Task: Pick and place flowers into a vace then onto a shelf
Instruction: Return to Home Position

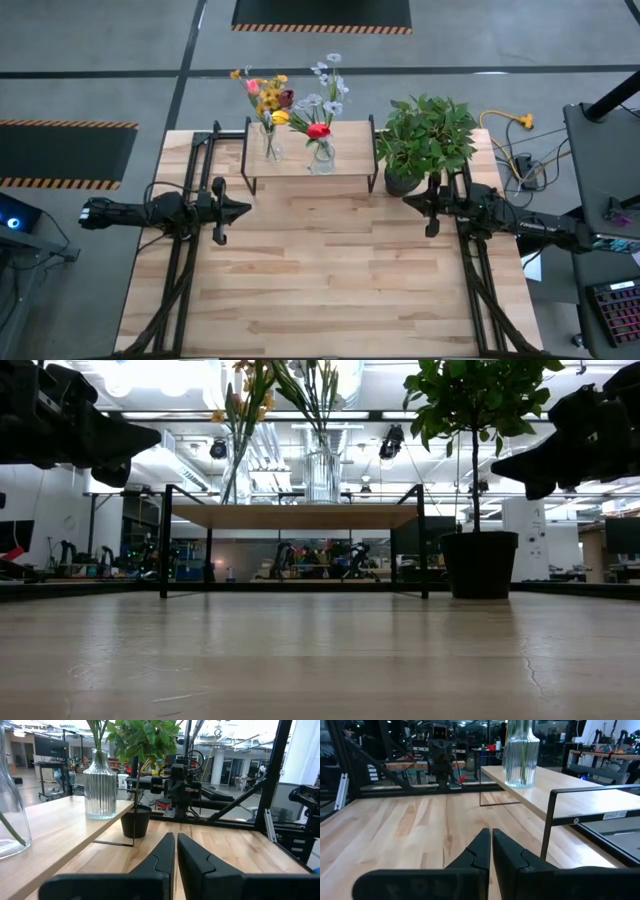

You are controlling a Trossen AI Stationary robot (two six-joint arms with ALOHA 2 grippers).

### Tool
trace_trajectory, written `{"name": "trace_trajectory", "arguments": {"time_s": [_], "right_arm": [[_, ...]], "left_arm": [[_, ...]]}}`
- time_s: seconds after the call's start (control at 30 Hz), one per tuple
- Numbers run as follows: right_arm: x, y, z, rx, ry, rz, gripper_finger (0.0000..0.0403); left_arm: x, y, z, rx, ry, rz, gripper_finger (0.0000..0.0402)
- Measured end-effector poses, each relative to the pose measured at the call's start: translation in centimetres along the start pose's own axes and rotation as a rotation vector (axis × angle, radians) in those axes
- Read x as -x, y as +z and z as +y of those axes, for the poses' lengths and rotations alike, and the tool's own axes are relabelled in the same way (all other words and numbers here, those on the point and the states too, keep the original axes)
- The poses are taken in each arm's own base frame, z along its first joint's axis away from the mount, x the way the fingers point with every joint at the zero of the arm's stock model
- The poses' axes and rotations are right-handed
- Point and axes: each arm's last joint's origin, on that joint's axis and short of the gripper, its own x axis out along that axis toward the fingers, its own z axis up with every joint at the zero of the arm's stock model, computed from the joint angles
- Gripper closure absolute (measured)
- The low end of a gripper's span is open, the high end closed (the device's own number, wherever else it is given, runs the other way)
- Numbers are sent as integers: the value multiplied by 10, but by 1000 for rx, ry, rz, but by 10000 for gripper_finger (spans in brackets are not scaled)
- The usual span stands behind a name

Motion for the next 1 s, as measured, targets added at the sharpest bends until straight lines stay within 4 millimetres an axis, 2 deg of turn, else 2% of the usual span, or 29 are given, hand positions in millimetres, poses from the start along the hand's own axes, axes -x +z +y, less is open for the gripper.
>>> {"name": "trace_trajectory", "arguments": {"time_s": [1.0], "right_arm": [[0,2,0,39,-16,-18,394]], "left_arm": [[0,0,0,0,2,1,398]]}}
